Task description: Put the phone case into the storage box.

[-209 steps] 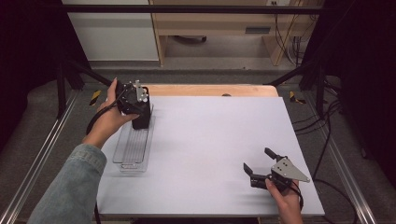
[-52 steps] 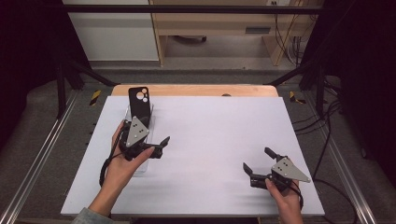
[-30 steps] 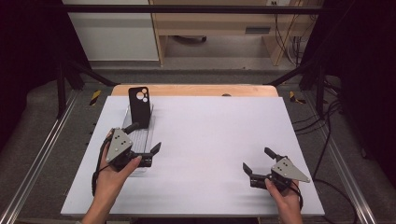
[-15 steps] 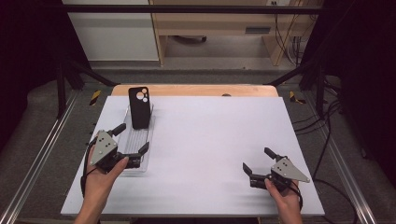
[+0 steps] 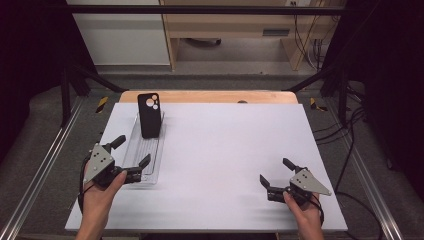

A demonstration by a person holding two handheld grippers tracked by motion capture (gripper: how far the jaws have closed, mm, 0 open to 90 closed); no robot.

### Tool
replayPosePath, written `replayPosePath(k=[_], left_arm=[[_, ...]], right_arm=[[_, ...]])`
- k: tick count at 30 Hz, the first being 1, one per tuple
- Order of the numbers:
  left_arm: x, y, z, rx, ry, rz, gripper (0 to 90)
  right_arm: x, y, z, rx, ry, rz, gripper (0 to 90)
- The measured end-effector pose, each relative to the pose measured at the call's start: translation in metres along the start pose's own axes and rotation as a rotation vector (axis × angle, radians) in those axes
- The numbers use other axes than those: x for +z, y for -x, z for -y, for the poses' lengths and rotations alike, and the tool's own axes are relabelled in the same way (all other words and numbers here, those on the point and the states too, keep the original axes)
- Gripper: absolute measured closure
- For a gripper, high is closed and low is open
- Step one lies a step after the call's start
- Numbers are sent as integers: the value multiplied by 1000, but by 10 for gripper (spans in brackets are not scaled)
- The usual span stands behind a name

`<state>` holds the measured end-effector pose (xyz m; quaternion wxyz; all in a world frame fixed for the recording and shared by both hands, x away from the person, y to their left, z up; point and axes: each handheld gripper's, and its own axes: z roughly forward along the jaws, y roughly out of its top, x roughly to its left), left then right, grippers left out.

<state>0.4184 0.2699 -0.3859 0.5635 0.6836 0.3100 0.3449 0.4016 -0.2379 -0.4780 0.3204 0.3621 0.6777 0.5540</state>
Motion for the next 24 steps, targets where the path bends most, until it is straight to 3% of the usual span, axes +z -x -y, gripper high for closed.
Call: replayPosePath(k=[24], left_arm=[[-23, -10, 23, -42, 65, -32, 23]], right_arm=[[0, 0, 0, -3, -2, 0, 31]])
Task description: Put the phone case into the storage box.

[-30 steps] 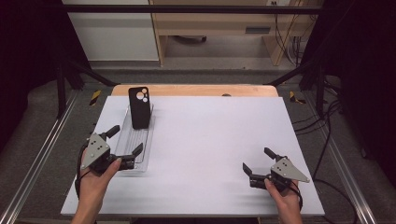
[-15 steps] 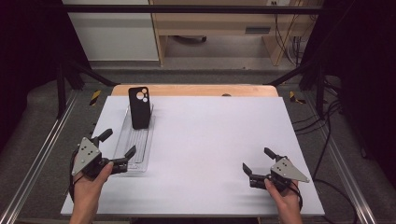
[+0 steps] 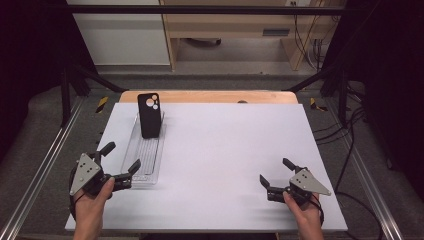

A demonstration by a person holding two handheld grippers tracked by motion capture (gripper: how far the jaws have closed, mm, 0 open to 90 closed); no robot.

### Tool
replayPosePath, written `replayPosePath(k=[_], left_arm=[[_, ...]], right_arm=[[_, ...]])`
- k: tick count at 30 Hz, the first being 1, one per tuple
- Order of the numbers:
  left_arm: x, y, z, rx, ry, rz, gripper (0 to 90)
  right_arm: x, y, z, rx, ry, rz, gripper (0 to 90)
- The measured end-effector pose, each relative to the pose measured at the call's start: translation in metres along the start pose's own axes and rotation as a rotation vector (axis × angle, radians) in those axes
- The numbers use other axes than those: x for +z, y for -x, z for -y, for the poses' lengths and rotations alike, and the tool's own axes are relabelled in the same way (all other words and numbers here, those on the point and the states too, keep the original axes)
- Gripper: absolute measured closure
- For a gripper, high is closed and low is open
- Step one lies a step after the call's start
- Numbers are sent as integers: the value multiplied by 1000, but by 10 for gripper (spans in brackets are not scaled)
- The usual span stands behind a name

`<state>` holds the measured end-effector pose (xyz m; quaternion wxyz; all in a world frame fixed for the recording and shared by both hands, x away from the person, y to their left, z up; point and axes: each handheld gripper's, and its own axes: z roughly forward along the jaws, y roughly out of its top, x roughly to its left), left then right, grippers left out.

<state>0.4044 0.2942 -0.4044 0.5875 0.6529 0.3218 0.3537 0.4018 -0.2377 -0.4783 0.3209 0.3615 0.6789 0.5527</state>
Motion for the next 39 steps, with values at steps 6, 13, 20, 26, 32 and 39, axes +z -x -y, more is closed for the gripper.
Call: replayPosePath(k=[6, 13, 20, 26, 32, 39], left_arm=[[-2, -1, 7, -11, 2, 5, 19], [-2, 0, 19, -22, -3, 16, 18], [-3, 1, 29, -15, -19, 22, 18], [-3, 1, 32, -12, -20, 24, 18], [-2, 2, 35, -7, -20, 22, 18], [0, 4, 39, 5, -12, 36, 18]], right_arm=[[0, 0, 0, -1, 0, 0, 31], [0, 0, 0, -1, 0, 0, 31], [0, 0, 0, -2, -2, -1, 31], [0, 0, 0, -2, -2, 0, 31], [0, 0, 0, -2, -1, 0, 31], [0, 0, 0, -2, 0, 1, 31]])
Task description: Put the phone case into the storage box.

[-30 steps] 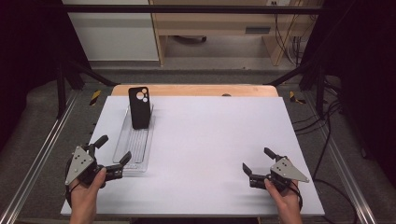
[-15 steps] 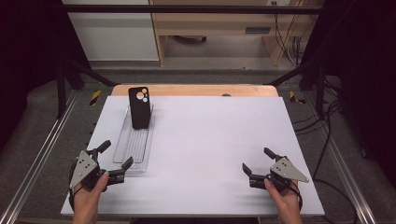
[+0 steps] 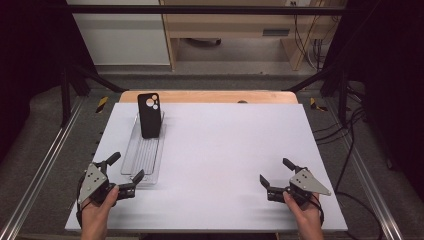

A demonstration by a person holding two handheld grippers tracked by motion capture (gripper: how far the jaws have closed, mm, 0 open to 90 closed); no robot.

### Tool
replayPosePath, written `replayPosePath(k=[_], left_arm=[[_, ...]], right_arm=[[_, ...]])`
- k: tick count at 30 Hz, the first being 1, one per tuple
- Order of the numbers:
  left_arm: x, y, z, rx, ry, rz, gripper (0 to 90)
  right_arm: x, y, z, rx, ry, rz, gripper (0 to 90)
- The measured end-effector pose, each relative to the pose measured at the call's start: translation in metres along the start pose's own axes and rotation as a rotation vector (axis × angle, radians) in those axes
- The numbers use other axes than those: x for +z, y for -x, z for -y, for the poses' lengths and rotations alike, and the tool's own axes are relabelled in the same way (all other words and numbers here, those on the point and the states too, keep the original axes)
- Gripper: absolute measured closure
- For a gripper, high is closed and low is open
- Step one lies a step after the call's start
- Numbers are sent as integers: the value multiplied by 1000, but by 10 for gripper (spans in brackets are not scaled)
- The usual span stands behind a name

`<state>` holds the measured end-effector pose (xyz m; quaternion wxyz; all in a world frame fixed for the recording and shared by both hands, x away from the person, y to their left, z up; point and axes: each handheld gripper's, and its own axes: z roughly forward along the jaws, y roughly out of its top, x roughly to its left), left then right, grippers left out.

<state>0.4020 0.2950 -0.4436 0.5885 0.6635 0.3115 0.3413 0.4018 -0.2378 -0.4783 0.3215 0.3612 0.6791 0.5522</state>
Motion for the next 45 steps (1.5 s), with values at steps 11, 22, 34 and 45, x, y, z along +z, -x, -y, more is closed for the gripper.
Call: replayPosePath(k=[11, 22, 34, 45], left_arm=[[1, 4, 6, -7, -5, 6, 18], [0, 9, 9, -15, -12, 26, 18], [-4, 6, 14, -42, 8, 2, 18], [-10, -3, 13, -49, 12, -25, 17]], right_arm=[[0, 0, 0, 0, 1, 0, 31], [-1, 2, 0, -9, 0, 8, 31], [-9, 11, 1, -42, 30, 56, 22], [-14, 16, 5, -28, 34, 76, 20]])
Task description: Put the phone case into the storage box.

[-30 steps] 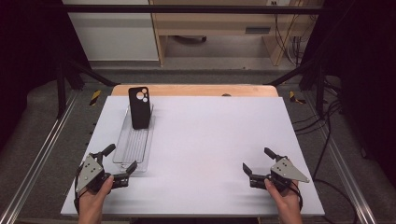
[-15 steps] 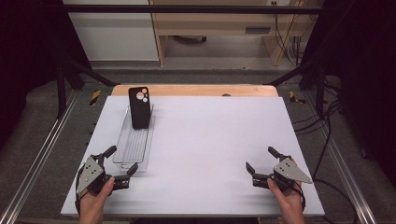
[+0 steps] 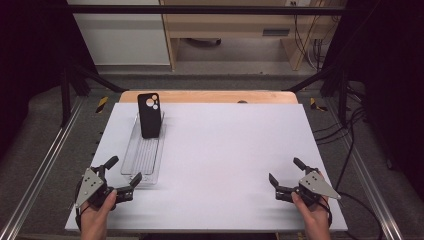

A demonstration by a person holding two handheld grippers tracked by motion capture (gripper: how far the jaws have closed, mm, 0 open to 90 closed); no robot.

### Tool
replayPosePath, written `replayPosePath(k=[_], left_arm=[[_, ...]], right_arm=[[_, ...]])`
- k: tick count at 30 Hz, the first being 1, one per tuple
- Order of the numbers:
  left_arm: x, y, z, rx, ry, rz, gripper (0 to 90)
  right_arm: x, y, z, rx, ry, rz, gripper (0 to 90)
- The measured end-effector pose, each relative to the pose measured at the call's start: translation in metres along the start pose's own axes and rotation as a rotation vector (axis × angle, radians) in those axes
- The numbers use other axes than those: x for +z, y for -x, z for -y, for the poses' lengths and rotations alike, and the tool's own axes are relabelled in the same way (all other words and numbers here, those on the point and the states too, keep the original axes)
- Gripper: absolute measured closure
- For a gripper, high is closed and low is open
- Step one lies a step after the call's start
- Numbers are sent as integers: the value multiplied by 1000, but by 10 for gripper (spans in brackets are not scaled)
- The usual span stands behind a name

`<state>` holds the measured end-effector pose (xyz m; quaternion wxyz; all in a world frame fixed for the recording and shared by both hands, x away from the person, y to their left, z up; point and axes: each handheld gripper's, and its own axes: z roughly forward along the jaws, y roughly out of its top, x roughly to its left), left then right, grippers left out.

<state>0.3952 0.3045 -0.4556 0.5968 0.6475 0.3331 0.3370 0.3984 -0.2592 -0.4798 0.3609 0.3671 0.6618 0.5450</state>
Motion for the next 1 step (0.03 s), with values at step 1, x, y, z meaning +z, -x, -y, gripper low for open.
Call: replayPosePath(k=[1], left_arm=[[0, 0, 0, 5, 1, -2, 17]], right_arm=[[1, 0, 0, -1, 1, 2, 20]])
